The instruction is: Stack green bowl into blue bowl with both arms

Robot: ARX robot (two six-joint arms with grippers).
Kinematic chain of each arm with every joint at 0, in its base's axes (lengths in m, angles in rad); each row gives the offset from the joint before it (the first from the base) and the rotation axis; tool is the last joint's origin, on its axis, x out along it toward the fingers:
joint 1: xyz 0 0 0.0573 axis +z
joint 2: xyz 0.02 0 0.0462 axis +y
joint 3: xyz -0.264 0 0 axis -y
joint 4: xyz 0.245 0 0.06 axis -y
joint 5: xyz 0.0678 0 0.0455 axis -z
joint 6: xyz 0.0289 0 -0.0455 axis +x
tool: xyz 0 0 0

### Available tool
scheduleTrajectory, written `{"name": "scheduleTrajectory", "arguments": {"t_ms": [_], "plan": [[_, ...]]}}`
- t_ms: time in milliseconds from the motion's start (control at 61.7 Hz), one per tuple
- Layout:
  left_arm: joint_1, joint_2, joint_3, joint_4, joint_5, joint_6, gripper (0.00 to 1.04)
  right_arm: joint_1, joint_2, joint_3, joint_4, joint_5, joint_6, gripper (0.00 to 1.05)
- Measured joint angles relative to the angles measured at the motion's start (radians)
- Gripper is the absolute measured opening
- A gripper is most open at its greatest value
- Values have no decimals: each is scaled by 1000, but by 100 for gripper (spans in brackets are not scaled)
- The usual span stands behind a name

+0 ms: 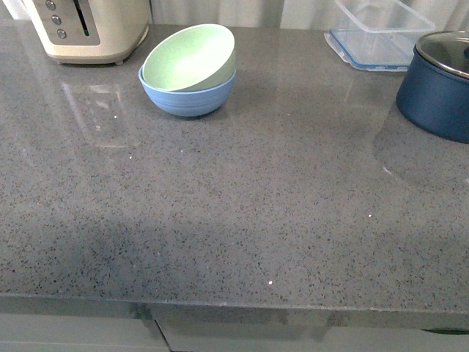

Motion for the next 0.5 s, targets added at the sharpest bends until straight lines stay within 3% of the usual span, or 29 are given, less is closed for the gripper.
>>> {"name": "scheduleTrajectory", "arguments": {"t_ms": [130,292,357,373,438,503], "plan": [[0,0,0,0,0,0,98,-65,-129,-118,-13,35,-7,95],[0,0,0,0,0,0,98,-78,-160,-140,-16,43,-10,95],[0,0,0,0,0,0,98,-66,-217,-327,391,93,-21,82],[0,0,0,0,-1,0,98,-62,-242,-404,551,98,-24,76],[0,0,0,0,0,0,98,-48,-304,-572,905,114,-29,60],[0,0,0,0,0,0,98,-37,-360,-658,1041,127,-32,44]]}}
